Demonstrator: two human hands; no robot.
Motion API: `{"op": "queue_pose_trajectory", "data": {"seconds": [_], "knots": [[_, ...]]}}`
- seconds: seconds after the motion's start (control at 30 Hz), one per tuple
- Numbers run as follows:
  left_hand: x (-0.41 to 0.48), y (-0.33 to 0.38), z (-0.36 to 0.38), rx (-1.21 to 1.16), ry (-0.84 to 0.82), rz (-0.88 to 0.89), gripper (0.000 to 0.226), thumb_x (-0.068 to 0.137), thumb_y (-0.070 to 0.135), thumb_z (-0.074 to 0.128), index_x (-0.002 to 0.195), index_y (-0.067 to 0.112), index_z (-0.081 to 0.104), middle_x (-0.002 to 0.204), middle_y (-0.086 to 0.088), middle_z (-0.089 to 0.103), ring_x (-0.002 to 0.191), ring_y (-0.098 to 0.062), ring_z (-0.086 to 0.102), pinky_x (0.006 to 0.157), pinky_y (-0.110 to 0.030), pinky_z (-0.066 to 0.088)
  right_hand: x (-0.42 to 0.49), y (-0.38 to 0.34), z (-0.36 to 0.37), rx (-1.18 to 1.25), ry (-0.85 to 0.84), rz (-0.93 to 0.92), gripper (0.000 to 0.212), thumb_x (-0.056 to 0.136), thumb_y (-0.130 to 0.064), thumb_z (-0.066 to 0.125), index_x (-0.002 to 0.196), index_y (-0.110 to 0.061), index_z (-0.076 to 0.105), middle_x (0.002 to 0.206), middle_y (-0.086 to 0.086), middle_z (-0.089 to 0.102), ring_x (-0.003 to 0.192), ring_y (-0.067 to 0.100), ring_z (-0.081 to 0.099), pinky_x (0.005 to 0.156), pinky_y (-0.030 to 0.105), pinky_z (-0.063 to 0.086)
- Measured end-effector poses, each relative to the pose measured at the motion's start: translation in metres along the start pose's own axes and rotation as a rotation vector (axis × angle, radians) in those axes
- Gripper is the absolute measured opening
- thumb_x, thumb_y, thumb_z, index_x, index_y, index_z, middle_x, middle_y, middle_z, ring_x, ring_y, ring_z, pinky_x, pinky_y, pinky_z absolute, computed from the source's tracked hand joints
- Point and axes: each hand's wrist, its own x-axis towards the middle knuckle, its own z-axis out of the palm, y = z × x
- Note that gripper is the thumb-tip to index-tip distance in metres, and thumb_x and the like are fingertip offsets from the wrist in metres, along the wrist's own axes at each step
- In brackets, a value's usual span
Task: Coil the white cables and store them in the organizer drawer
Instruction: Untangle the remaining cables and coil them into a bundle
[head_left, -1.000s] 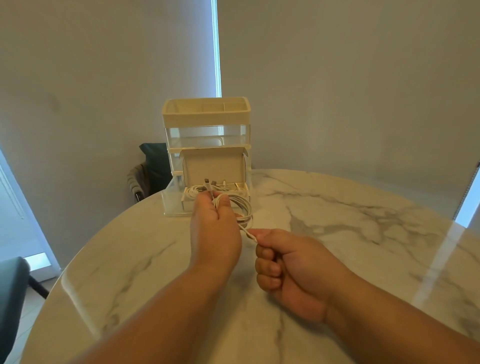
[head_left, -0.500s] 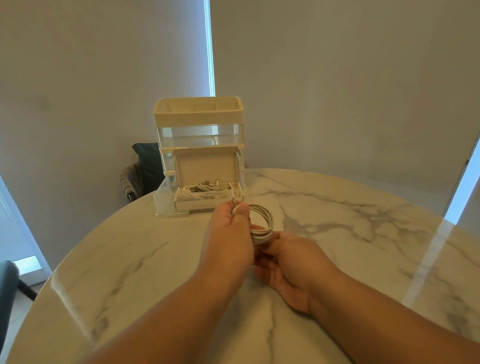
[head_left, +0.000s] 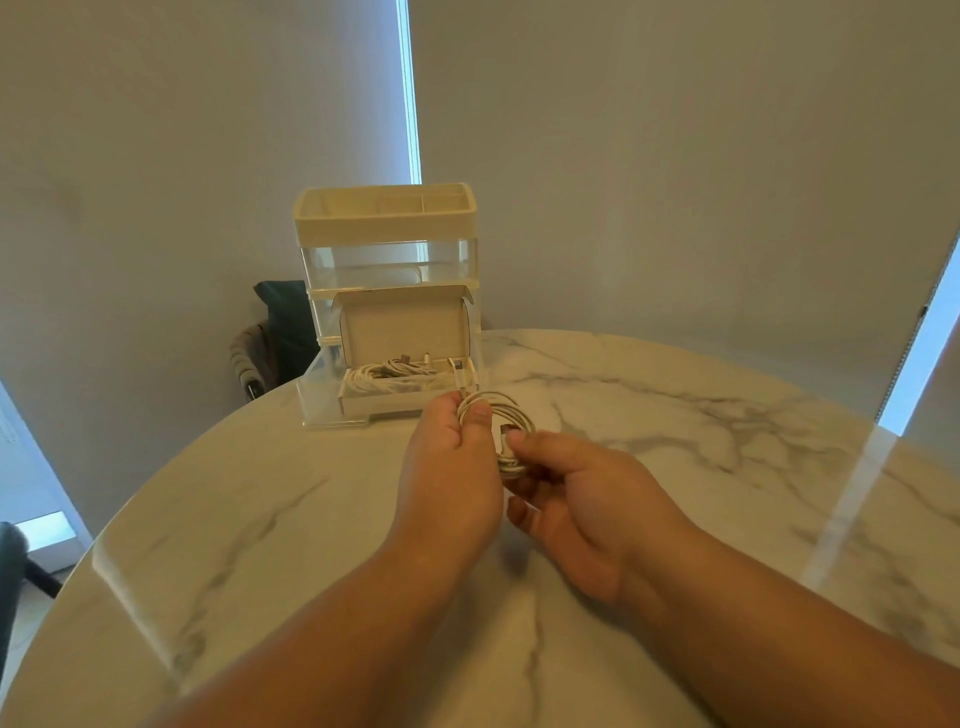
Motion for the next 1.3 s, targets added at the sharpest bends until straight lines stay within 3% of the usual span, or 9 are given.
{"op": "queue_pose_trajectory", "data": {"seconds": [0.07, 0.2, 0.37, 0.53, 0.63, 0.77, 0.93, 1.2, 1.3], "knots": [[0.0, -0.001, 0.0, 0.036, 0.009, 0.019, 0.013, 0.1, 0.028, 0.048, 0.099, 0.029, 0.062, 0.091, 0.007, 0.071, 0.089, -0.012, 0.067, 0.085, -0.043, 0.054, 0.002, 0.001, 0.0, -0.065, 0.065, -0.036, 0.012, 0.087, -0.001, 0.061, 0.091, -0.012, 0.066, 0.072, 0.001, 0.069, 0.058, 0.008, 0.062, 0.057, 0.024, 0.039], [-0.002, 0.0, 0.001, 0.059, 0.039, -0.012, 0.011, 0.1, 0.027, 0.049, 0.099, 0.027, 0.061, 0.089, 0.006, 0.069, 0.084, -0.012, 0.065, 0.08, -0.04, 0.055, 0.007, 0.001, -0.003, -0.093, 0.221, -0.094, 0.038, 0.081, 0.006, 0.067, 0.108, -0.016, 0.053, 0.081, 0.01, 0.07, 0.056, 0.012, 0.063, 0.053, 0.028, 0.037], [-0.006, 0.002, 0.0, 0.082, -0.008, -0.03, 0.011, 0.098, 0.024, 0.051, 0.096, 0.022, 0.061, 0.089, 0.0, 0.068, 0.084, -0.019, 0.064, 0.077, -0.043, 0.054, 0.012, -0.001, -0.007, -0.328, 0.204, -0.092, 0.033, 0.078, 0.003, 0.066, 0.109, -0.009, 0.06, 0.081, 0.007, 0.07, 0.063, 0.014, 0.06, 0.046, 0.027, 0.032], [-0.009, 0.002, 0.004, 0.057, 0.01, -0.13, 0.017, 0.1, 0.03, 0.05, 0.091, 0.02, 0.06, 0.082, 0.001, 0.065, 0.075, -0.016, 0.061, 0.064, -0.032, 0.045, 0.013, -0.003, -0.004, -0.207, 0.26, -0.149, 0.043, 0.079, 0.012, 0.058, 0.107, -0.017, 0.044, 0.091, 0.02, 0.059, 0.071, 0.023, 0.053, 0.054, 0.032, 0.037], [-0.008, 0.0, 0.005, 0.042, 0.018, -0.188, 0.021, 0.1, 0.035, 0.049, 0.09, 0.019, 0.06, 0.082, 0.0, 0.066, 0.074, -0.015, 0.062, 0.064, -0.033, 0.045, 0.011, 0.0, -0.006, -0.297, 0.262, -0.249, 0.051, 0.077, 0.007, 0.061, 0.118, -0.02, 0.046, 0.089, 0.014, 0.063, 0.07, 0.019, 0.056, 0.061, 0.033, 0.042], [-0.004, -0.003, 0.003, 0.0, 0.027, -0.216, 0.025, 0.097, 0.037, 0.048, 0.093, 0.017, 0.062, 0.081, -0.004, 0.068, 0.071, -0.02, 0.059, 0.069, -0.042, 0.049, 0.001, -0.005, -0.006, -0.639, 0.199, -0.409, 0.035, 0.077, 0.001, 0.067, 0.1, -0.025, 0.068, 0.07, -0.006, 0.066, 0.054, 0.004, 0.057, 0.055, 0.02, 0.045], [0.001, -0.007, 0.002, -0.047, 0.061, -0.306, 0.024, 0.098, 0.031, 0.05, 0.082, 0.013, 0.056, 0.067, -0.005, 0.057, 0.06, -0.02, 0.048, 0.064, -0.038, 0.04, 0.005, -0.007, -0.012, -0.819, 0.284, -0.543, 0.015, 0.081, -0.014, 0.074, 0.085, -0.028, 0.072, 0.094, -0.003, 0.07, 0.063, 0.012, 0.066, 0.052, 0.016, 0.047], [0.006, -0.009, 0.002, -0.037, 0.125, -0.35, 0.033, 0.088, 0.04, 0.057, 0.105, 0.012, 0.053, 0.089, -0.009, 0.07, 0.077, -0.024, 0.066, 0.074, -0.042, 0.054, 0.014, 0.005, -0.012, -0.568, 0.316, -0.503, 0.005, 0.094, -0.011, 0.062, 0.09, -0.014, 0.059, 0.093, 0.006, 0.072, 0.08, 0.018, 0.073, 0.066, 0.038, 0.062], [0.005, -0.007, 0.001, -0.02, 0.107, -0.343, 0.027, 0.094, 0.037, 0.057, 0.107, 0.014, 0.05, 0.09, -0.007, 0.071, 0.081, -0.022, 0.066, 0.08, -0.044, 0.055, 0.014, 0.005, -0.009, -0.468, 0.333, -0.478, 0.005, 0.096, -0.01, 0.059, 0.092, -0.011, 0.057, 0.095, 0.011, 0.071, 0.079, 0.02, 0.074, 0.062, 0.036, 0.062]]}}
